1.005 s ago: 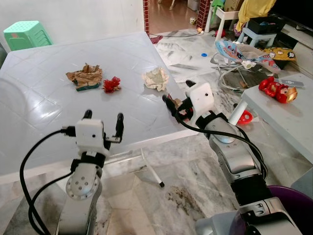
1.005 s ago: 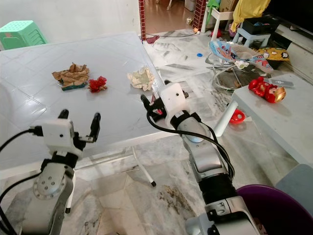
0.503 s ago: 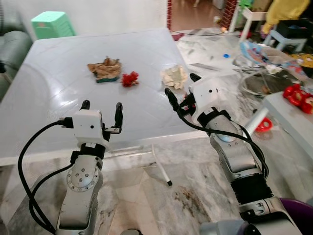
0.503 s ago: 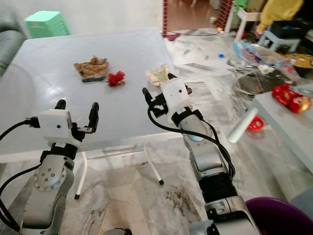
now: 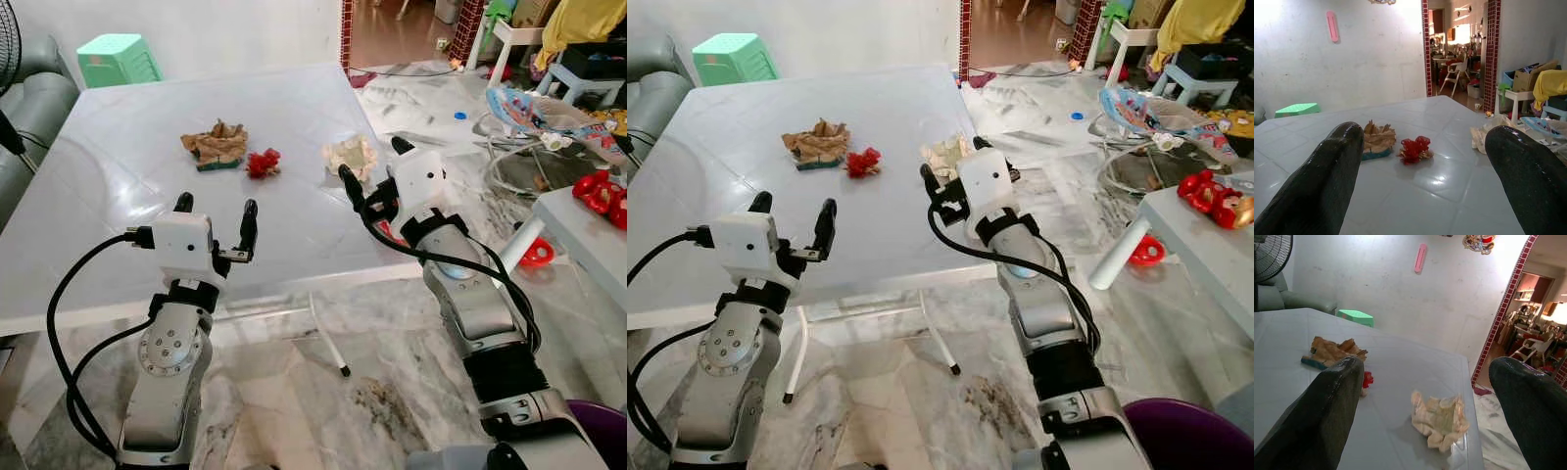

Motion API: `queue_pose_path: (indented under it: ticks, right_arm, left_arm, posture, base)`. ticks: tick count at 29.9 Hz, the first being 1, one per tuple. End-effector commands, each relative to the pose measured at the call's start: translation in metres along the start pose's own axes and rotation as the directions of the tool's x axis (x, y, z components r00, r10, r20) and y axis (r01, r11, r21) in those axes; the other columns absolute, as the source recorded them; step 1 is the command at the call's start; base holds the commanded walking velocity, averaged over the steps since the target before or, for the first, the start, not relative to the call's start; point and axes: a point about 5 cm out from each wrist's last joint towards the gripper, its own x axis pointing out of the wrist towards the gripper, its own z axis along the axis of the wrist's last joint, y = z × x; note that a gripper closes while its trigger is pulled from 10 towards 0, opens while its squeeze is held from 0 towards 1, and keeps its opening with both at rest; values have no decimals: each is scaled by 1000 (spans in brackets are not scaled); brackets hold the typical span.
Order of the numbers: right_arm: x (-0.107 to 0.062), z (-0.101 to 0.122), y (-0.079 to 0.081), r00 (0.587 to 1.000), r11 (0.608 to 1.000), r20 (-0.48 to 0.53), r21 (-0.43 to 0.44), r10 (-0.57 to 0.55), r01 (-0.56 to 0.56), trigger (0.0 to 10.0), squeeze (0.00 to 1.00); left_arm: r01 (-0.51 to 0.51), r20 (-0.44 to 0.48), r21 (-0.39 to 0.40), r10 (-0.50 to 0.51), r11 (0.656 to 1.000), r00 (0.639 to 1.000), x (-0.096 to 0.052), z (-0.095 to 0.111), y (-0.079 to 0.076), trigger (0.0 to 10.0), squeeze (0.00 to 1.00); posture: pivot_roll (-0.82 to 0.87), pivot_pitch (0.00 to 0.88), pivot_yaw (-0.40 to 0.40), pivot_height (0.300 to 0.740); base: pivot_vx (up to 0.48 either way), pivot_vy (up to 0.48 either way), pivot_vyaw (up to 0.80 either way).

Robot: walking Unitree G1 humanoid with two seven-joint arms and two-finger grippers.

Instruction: Picking trash to rubbish bin

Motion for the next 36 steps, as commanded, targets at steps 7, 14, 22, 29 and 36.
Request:
queue_pose_path:
  ticks: [7, 14, 22, 29, 36]
  right_arm:
    - [3, 6, 1, 999, 1000, 32, -14, 2, -2, 10000, 0]
    - [3, 6, 2, 999, 1000, 29, -18, 15, -15, 10000, 0]
    - [2, 4, 4, 999, 999, 19, -18, 36, -35, 10000, 0]
    - [-3, 1, 9, 995, 995, -18, -1, 100, -101, 10000, 0]
    - [-21, -9, 6, 984, 990, -114, 19, 138, -137, 10000, 0]
  left_arm:
    - [8, 2, 3, -8, 1000, 1000, 1, 0, 0, 10000, 0]
    - [9, -1, 3, -9, 1000, 1000, 0, 0, 0, 10000, 0]
    - [-22, -15, 15, 22, 1000, 1000, 0, -3, 2, 10000, 0]
    - [-16, -64, 35, 18, 999, 998, -7, -11, 1, 10000, 0]
    - [54, -144, 57, -45, 997, 989, -28, -28, -1, 10000, 0]
  posture:
    - [-7, 27, 20, 740]
    - [-8, 29, 19, 740]
    - [-9, 31, 18, 740]
    - [-10, 32, 13, 740]
    - [-14, 42, 11, 740]
  base:
    - [404, 0, 0]
    - [406, 0, 0]
    - [234, 0, 0]
    - [0, 0, 0]
    - [0, 0, 0]
